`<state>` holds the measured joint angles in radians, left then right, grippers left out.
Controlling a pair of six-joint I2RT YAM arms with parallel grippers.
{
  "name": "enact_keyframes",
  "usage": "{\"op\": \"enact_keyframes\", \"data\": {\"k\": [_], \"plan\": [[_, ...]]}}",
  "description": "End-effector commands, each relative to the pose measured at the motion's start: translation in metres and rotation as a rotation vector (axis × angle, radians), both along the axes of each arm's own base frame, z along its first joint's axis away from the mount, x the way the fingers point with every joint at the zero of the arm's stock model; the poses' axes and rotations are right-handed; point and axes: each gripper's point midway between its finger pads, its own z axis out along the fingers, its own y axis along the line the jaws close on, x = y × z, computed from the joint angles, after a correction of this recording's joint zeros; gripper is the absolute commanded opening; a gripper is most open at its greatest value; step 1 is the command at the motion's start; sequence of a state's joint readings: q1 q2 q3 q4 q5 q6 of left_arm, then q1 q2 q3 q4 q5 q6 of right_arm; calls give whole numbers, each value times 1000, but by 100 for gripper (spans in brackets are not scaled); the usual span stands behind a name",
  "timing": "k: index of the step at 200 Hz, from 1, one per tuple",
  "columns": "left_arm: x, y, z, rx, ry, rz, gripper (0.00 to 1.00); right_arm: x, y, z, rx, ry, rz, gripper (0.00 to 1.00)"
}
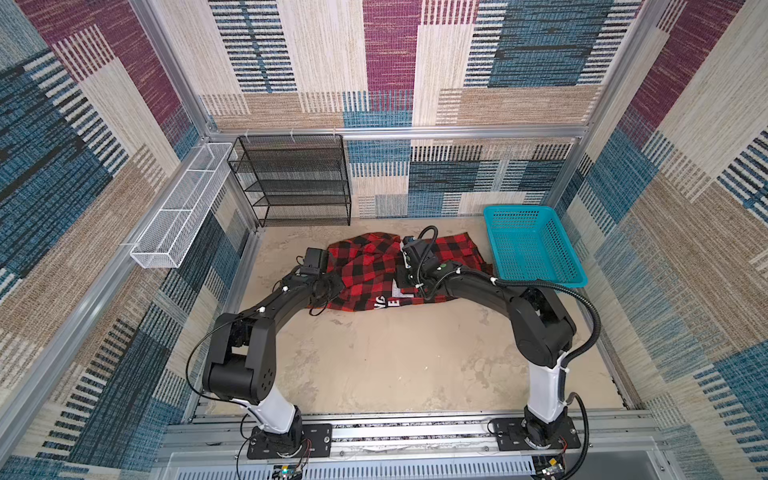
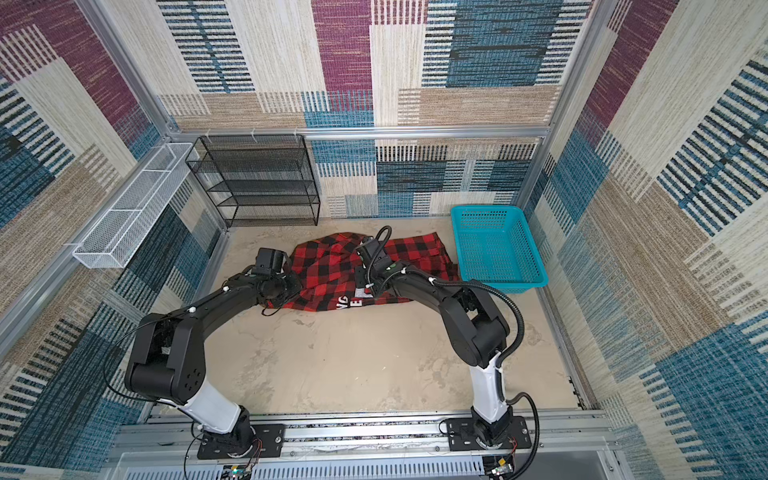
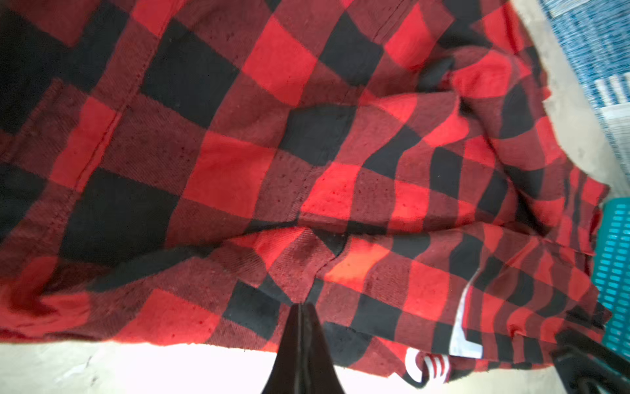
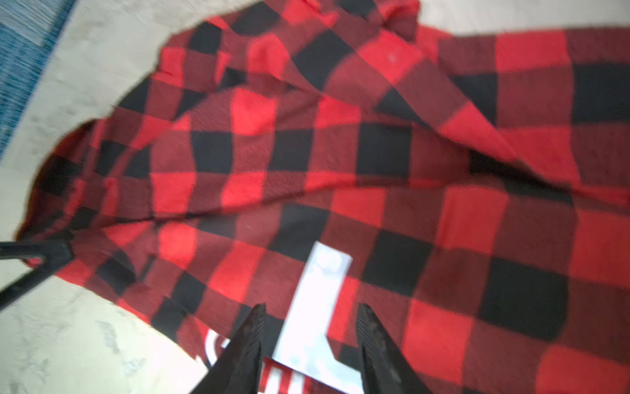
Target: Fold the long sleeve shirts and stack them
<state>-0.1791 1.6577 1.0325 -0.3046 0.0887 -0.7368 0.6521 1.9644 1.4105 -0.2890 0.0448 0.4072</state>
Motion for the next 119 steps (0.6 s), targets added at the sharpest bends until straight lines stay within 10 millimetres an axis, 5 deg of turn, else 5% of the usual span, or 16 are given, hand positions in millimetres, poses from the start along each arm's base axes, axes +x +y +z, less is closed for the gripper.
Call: {"op": "enact_keyframes", "data": {"k": [1,60,89,119], "plan": [[-5,7,-15,29,49,18,0,-2,-3,-7,9,5,-24,46],[-15,35,-44,98,119,80,0,-2,-55,-51,-29,75,-119,43],[-19,54,-44,109,117,127,0,-4,-83,-67,-67,112,-175,42],[-19,74,-44,125,130,164,0,-14,-91,-77,-92,151,-183,41]]}}
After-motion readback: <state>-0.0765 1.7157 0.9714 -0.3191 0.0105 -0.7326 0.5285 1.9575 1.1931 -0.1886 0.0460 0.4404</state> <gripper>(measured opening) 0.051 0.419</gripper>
